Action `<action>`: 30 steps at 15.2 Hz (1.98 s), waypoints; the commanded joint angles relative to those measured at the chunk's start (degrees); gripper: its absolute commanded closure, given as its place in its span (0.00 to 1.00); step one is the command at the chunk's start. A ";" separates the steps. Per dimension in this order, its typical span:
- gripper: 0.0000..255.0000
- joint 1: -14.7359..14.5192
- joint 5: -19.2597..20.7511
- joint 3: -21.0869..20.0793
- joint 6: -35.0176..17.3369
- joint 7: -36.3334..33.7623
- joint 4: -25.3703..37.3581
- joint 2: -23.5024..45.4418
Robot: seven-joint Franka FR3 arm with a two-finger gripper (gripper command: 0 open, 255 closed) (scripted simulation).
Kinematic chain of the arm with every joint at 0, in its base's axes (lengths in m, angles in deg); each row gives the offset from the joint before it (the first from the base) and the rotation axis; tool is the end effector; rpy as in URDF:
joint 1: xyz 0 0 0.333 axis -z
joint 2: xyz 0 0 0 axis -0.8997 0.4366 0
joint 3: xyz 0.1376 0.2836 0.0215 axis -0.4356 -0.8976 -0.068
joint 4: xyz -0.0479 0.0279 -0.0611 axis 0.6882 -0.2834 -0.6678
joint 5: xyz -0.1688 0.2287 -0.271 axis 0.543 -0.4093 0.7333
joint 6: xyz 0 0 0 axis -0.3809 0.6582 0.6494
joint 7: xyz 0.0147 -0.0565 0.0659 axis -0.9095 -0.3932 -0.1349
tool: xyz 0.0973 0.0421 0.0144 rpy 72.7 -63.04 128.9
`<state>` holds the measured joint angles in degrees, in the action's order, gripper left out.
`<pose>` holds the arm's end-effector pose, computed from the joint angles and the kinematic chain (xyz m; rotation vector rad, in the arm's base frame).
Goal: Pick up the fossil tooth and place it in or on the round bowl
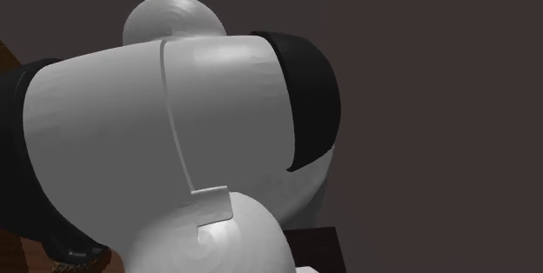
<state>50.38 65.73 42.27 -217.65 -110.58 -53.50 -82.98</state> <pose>0.4851 0.1356 0.3006 2.8856 0.0511 0.4836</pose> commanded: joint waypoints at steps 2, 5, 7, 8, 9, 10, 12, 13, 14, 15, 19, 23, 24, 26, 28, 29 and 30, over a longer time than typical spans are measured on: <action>0.00 0.09 3.77 0.67 -2.25 -3.67 0.39 2.27; 0.00 0.23 5.59 1.29 -3.66 -5.06 1.16 4.46; 0.00 0.22 5.59 1.29 -3.66 -5.06 1.16 4.46; 0.00 0.22 5.59 1.29 -3.66 -5.06 1.16 4.46; 0.00 0.22 5.59 1.29 -3.66 -5.06 1.16 4.46; 0.00 0.22 5.59 1.29 -3.66 -5.06 1.16 4.46; 0.00 0.22 5.58 1.29 -3.65 -5.05 1.16 4.45; 0.00 0.22 5.58 1.29 -3.65 -5.05 1.16 4.45; 1.00 0.22 5.58 1.29 -3.65 -5.05 1.16 4.45; 1.00 0.22 5.58 1.29 -3.65 -5.05 1.16 4.45; 1.00 0.22 5.57 1.29 -3.64 -5.05 1.17 4.46; 1.00 0.22 5.59 1.29 -3.66 -5.06 1.16 4.46; 1.00 0.30 4.69 1.08 -3.10 -4.18 1.10 3.75; 1.00 0.41 2.93 0.68 -1.97 -2.46 1.02 2.36; 1.00 0.45 1.26 0.36 -0.81 -0.82 1.01 1.00; 1.00 0.45 0.45 0.22 -0.21 -0.02 1.03 0.34; 1.00 0.44 -0.34 0.10 0.39 0.75 1.07 -0.31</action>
<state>50.83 66.14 42.51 -217.79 -110.55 -52.36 -82.49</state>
